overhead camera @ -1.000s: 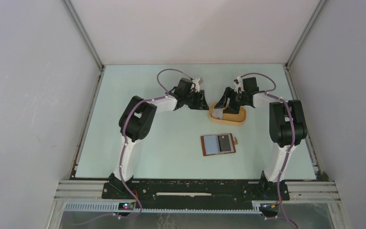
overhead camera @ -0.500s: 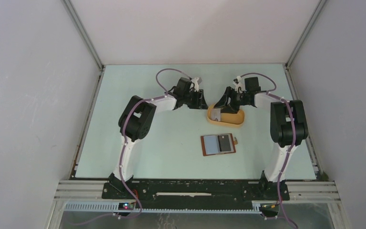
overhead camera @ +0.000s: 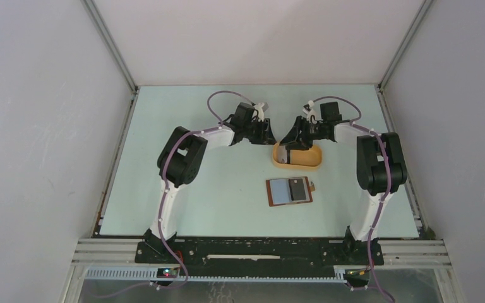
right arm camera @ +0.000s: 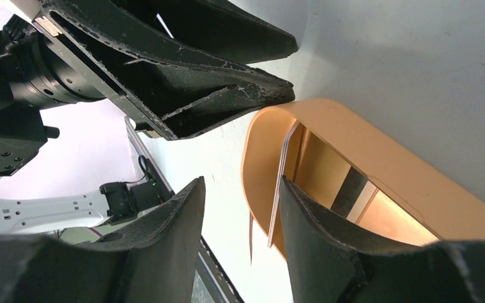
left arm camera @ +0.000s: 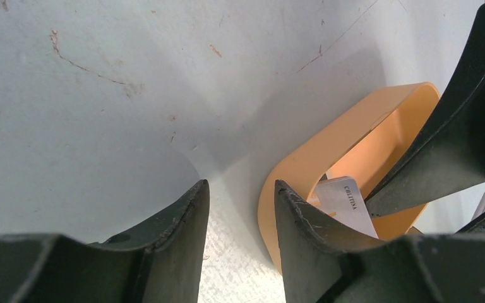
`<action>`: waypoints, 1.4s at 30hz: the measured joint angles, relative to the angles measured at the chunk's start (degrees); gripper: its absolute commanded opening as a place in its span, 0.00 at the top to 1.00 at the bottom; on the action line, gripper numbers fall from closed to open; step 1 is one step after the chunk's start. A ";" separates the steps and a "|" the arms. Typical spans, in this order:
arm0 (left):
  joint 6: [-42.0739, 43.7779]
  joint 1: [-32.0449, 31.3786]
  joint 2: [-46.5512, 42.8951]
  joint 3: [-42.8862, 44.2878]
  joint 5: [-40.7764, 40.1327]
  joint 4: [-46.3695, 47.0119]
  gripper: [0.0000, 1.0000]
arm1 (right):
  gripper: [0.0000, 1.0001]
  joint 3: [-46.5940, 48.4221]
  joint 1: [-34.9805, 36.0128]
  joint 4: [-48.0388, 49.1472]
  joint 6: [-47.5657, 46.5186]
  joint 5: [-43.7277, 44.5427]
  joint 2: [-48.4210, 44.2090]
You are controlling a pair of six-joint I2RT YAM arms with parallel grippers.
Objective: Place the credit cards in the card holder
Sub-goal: Pick up the credit card from the storage box.
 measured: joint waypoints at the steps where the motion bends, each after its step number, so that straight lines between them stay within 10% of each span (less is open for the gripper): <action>1: 0.02 -0.02 0.00 0.00 0.02 0.00 0.52 | 0.46 0.00 0.09 0.00 0.00 -0.11 0.00; 42: -0.07 -0.63 0.26 0.00 2.12 0.09 0.52 | 0.46 10.62 4.20 -20.68 -16.65 4.68 7.58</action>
